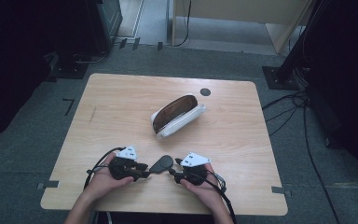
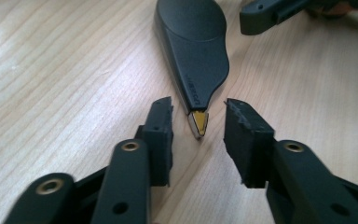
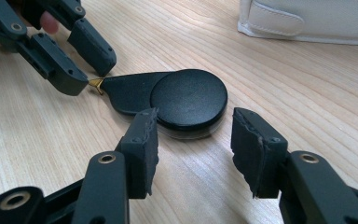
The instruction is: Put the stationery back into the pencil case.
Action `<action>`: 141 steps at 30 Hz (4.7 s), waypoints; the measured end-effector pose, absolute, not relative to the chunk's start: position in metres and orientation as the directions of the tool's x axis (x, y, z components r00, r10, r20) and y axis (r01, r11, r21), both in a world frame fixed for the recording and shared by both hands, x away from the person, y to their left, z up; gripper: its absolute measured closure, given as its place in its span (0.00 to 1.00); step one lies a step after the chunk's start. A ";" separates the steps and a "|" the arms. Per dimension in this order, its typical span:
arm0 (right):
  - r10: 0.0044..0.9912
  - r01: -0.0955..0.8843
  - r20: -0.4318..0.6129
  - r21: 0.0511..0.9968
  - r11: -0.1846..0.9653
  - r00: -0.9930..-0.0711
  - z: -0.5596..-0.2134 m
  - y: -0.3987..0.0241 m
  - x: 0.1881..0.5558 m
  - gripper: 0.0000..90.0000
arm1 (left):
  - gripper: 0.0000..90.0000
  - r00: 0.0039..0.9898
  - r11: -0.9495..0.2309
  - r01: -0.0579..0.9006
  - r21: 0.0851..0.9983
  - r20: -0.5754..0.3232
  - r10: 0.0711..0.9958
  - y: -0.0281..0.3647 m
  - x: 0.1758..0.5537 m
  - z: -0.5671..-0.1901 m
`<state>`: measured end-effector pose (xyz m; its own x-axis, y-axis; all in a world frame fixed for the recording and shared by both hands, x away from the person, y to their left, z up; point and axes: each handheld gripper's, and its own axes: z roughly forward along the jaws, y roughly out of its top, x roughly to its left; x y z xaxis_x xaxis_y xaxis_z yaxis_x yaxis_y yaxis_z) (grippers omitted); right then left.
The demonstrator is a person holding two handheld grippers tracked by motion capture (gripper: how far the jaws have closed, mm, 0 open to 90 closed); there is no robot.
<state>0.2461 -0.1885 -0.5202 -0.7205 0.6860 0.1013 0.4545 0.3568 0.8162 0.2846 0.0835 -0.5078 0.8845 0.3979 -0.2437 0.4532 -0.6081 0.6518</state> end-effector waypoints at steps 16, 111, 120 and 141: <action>0.684 0.462 0.100 0.806 0.370 -0.722 -0.521 -0.188 0.252 0.45 | 0.92 0.894 -0.639 0.410 0.651 -0.149 0.422 0.076 0.282 -0.506; 0.850 0.551 0.210 0.827 0.109 -0.484 -0.511 -0.294 0.238 0.72 | 0.44 0.790 -0.513 0.480 0.711 -0.097 0.605 -0.034 0.297 -0.509; 0.851 0.575 0.220 0.810 0.113 -0.477 -0.513 -0.259 0.248 0.43 | 0.62 0.798 -0.473 0.475 0.742 -0.138 0.586 0.006 0.288 -0.510; 0.958 0.637 0.033 0.754 0.164 -0.285 -0.522 -0.186 0.293 0.38 | 0.62 0.745 -0.397 0.499 0.771 -0.148 0.650 0.073 0.291 -0.510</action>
